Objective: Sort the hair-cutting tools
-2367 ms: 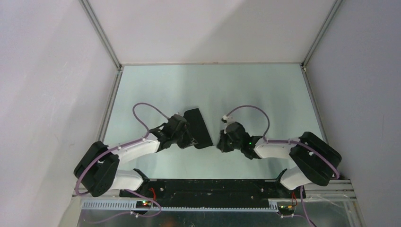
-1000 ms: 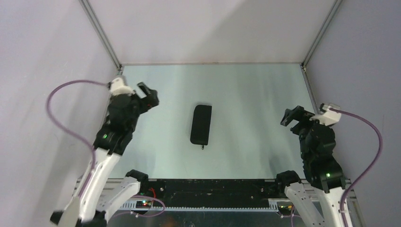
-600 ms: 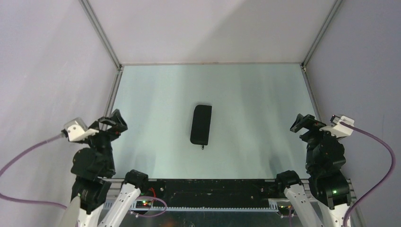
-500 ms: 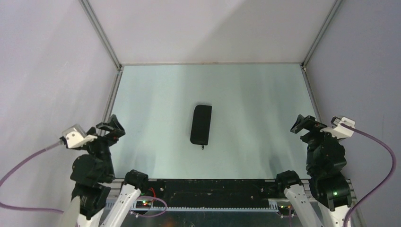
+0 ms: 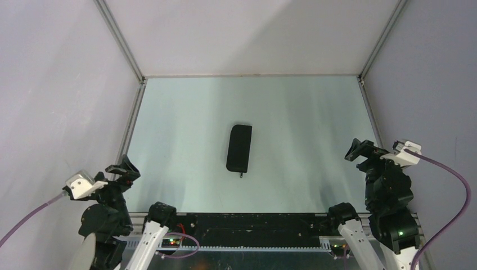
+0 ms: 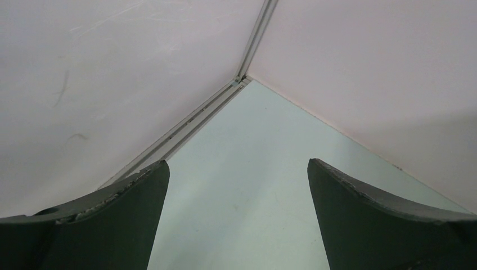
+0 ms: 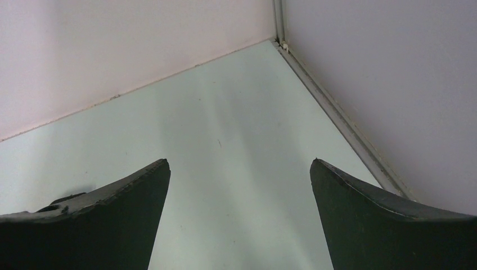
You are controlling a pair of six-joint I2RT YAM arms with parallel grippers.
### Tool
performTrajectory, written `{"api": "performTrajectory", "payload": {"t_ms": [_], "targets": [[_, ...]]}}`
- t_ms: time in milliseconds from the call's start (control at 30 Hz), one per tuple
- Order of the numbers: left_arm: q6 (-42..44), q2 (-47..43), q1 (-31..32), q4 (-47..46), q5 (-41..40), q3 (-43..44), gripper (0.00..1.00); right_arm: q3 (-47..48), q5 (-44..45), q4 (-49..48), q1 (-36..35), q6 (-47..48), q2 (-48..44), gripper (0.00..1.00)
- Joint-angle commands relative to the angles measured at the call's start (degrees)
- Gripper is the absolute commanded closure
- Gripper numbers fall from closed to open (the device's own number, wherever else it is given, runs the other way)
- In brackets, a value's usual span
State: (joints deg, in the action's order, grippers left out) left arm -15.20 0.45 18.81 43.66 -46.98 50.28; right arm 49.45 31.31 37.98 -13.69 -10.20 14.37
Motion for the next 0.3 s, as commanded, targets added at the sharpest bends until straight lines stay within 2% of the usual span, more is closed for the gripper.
{"api": "performTrajectory", "payload": {"t_ms": [0,267], "targets": [[-2.44,-0.26,-0.35,2.51,-1.71,-0.79,0.0,1.48,1.83,0.03,-0.67,1.11,-0.83,0.01],[-4.98,0.35,-0.28,2.34,-1.64,-1.77,0.0,0.97,2.58,1.33,-1.9,0.49,-1.47,0.01]]}}
